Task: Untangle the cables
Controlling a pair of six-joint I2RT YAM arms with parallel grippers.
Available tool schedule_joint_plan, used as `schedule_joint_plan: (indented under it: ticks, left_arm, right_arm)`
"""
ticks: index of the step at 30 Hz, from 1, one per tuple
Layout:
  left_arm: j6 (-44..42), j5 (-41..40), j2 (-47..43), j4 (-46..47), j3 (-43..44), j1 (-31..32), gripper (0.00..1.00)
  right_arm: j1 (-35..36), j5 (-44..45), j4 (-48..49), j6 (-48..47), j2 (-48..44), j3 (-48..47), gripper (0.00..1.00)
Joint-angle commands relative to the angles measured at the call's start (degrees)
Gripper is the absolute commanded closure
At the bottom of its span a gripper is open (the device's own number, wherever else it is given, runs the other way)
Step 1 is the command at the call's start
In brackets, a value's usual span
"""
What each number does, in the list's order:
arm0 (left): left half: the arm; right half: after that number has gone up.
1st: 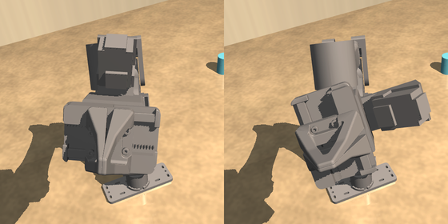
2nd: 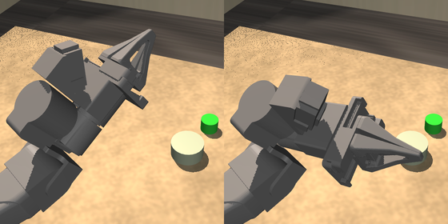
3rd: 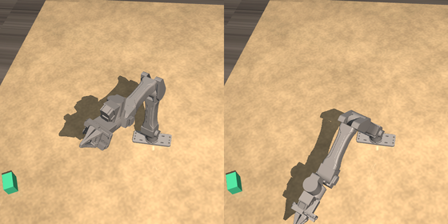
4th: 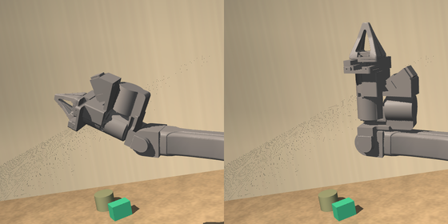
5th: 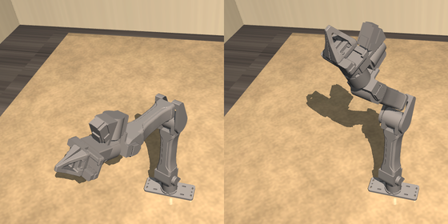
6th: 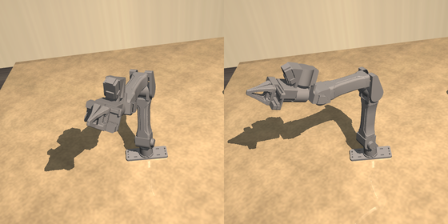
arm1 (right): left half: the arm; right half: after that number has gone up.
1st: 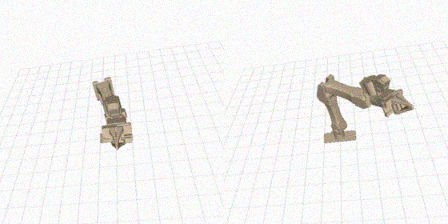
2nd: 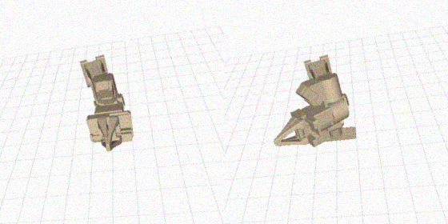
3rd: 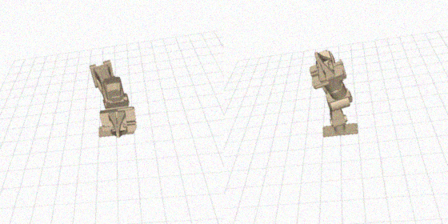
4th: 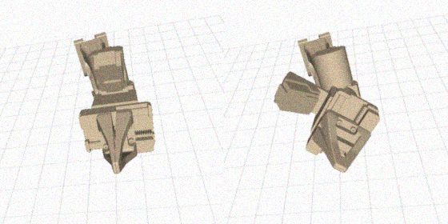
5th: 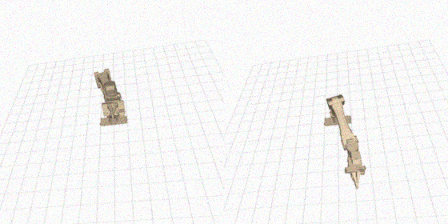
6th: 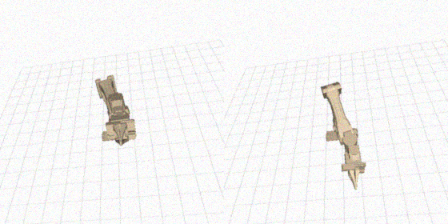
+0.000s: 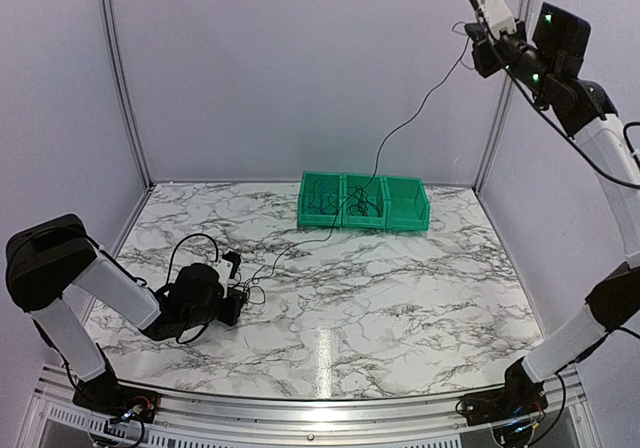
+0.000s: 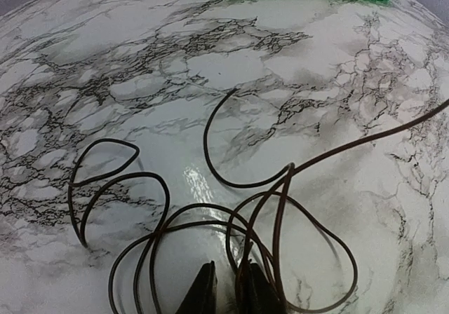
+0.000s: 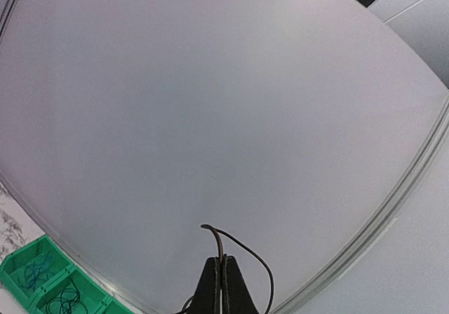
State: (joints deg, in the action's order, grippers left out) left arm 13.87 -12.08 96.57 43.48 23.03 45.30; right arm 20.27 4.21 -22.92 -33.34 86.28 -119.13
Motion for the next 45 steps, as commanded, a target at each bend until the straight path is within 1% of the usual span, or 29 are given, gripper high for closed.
schedule_joint_plan:
  ticks: [1, 5, 8, 10, 11, 13, 14, 16, 18, 20, 22, 25, 28, 31, 32, 34, 42, 44, 45]
  left_arm:
    - [-0.96, -1.69, -2.71, -4.99, -1.37, -0.34, 0.82]
    - [-1.76, -2.09, -5.21, -4.99, -1.40, -0.36, 0.83]
    - [-2.81, -1.19, -6.83, -4.99, -1.20, -0.30, 0.83]
    - [-3.51, -0.74, -7.25, -4.99, -0.85, -0.30, 0.83]
    - [-3.62, -0.61, -7.27, -4.99, -0.61, -0.30, 0.83]
    - [-3.69, -0.29, -7.12, -4.99, -0.09, -0.36, 0.82]
    - [-3.71, -0.15, -6.99, -4.99, 0.13, -0.33, 0.82]
    - [-3.55, 0.29, -6.62, -4.99, 0.49, -0.31, 0.82]
    - [-3.21, 0.98, -6.72, -4.99, 0.53, -0.33, 0.81]
    - [-2.87, 1.41, -6.93, -4.99, 0.48, -0.30, 0.79]
    - [-2.48, 1.58, -7.26, -4.99, 0.44, -0.33, 0.78]
    - [-2.12, 1.62, -7.58, -4.91, 0.44, -0.21, 0.76]
    - [-1.73, 1.68, -7.88, -4.90, 0.53, -0.23, 0.75]
    - [-1.33, 2.01, -8.21, -4.93, 0.38, -0.21, 0.73]
    - [-1.28, 2.09, -8.32, -4.97, 0.36, -0.21, 0.72]
    - [-1.13, 2.08, -8.50, -4.90, 0.42, -0.21, 0.71]
    - [-0.97, 2.73, -7.51, -4.97, 1.48, -0.14, 0.70]
    - [-0.71, 3.09, -7.73, -4.96, 1.58, -0.13, 0.67]
    - [-0.69, 3.26, -8.29, -4.98, 1.58, -0.05, 0.64]
  right_arm:
    - [-0.50, -1.36, -1.00, -0.27, -5.33, 17.02, 1.00]
    - [-0.58, -3.56, -1.10, 0.73, -10.64, 36.56, 1.00]
    - [-0.58, -8.33, -0.84, 0.64, -12.89, 49.36, 1.00]
    - [-0.58, -13.57, -1.10, 0.48, -13.32, 54.66, 1.00]
    - [-0.58, -17.73, -1.30, -0.17, -13.10, 56.78, 1.00]
    - [-0.39, -22.20, -2.01, -1.55, -11.49, 59.26, 1.00]
    - [-0.11, -23.62, -3.08, -2.44, -9.35, 59.35, 0.97]
    - [1.22, -23.80, -6.38, -3.91, -5.58, 57.47, 0.84]
    - [3.74, -23.47, -8.99, -4.89, -2.78, 55.23, 0.73]
    - [7.92, -22.42, -9.31, -6.12, -1.33, 54.41, 0.64]
    - [13.46, -20.54, -8.31, -7.29, 0.31, 53.83, 0.58]
    - [18.34, -19.63, -7.74, -7.63, 5.01, 51.02, 0.56]
    - [20.50, -23.68, -8.88, -5.50, 10.86, 46.25, 0.54]
    - [21.72, -29.12, -9.21, -2.52, 14.60, 43.67, 0.45]
    - [22.22, -30.23, -9.02, -1.91, 15.57, 43.62, 0.42]
    - [23.27, -30.50, -8.85, -1.12, 16.81, 43.59, 0.39]
    - [24.06, -33.87, -8.72, -0.04, 21.49, 40.82, 0.33]
    - [24.03, -35.62, -9.33, 0.49, 23.01, 39.08, 0.32]
    - [24.10, -36.64, -9.59, 0.92, 23.84, 38.15, 0.31]
